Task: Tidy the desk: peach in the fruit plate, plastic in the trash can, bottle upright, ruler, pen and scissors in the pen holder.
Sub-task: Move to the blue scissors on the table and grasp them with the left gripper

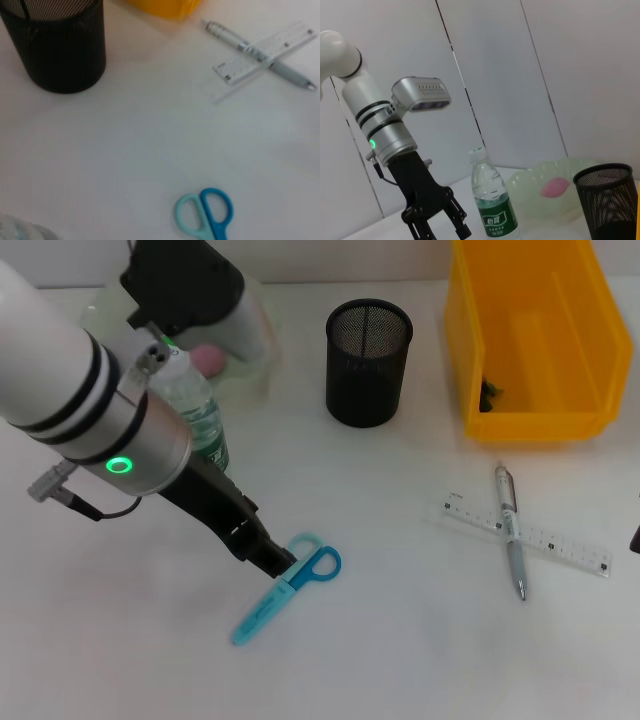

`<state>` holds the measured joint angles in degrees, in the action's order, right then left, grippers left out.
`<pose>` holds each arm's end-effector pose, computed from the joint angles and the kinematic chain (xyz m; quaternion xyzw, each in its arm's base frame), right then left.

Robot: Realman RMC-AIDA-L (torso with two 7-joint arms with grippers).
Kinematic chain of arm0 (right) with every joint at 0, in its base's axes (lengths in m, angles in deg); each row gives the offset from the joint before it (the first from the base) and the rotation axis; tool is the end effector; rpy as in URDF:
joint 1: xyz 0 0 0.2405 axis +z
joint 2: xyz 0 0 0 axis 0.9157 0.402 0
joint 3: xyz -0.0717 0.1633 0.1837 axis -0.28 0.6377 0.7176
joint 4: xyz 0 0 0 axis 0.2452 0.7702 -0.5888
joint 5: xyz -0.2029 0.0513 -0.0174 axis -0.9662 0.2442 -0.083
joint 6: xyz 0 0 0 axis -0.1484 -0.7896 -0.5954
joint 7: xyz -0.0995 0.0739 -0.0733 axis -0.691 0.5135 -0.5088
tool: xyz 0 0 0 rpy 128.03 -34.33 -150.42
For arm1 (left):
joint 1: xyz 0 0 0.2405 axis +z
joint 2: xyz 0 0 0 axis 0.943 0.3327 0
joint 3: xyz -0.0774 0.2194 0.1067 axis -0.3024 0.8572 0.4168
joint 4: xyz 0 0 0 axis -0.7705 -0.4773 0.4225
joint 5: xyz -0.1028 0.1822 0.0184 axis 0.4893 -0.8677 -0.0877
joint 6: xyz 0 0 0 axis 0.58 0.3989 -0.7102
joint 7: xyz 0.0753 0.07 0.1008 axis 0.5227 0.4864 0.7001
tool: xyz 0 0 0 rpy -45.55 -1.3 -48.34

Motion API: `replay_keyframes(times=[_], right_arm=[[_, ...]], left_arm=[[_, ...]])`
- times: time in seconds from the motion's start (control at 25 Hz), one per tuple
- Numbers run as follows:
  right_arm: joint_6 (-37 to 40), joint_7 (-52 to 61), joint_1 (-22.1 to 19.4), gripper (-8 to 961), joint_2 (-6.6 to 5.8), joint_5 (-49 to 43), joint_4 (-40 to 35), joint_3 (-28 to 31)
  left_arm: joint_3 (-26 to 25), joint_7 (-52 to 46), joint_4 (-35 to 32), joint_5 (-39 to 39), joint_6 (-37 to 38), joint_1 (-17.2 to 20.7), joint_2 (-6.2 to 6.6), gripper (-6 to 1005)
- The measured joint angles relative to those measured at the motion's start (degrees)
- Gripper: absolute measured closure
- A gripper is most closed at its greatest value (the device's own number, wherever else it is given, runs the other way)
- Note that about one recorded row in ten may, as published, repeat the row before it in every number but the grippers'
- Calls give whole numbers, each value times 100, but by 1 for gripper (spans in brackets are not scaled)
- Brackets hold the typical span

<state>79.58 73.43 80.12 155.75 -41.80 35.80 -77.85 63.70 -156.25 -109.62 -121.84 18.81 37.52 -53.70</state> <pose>0.3425 0.2137 0.0808 -0.8884 0.2362 0.3492 0.1818 -0.1353 0.3136 -0.0232 -0.9416 -0.2615 0.1868 0.1007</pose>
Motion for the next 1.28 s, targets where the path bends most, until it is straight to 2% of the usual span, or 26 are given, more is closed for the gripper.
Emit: replay_keyframes(times=[0.16, 0.24, 0.36, 0.64, 1.28], right_arm=[[-6, 1, 44, 212, 3, 2, 0, 71], [-9, 20, 70, 212, 3, 2, 1, 117], [-27, 35, 101, 212, 11, 2, 6, 234], [-26, -85, 108, 212, 75, 1, 9, 488], [79, -285, 127, 212, 126, -83, 9, 396]], left_arm=[[395, -188, -22, -271, -126, 0, -2, 231], [777, -475, -45, -466, -193, -26, -5, 231], [990, -729, -68, -485, -232, -76, -11, 231], [1292, -1212, -99, -454, -440, -102, -12, 231], [1807, -1258, 454, -228, -1088, -13, -12, 232]])
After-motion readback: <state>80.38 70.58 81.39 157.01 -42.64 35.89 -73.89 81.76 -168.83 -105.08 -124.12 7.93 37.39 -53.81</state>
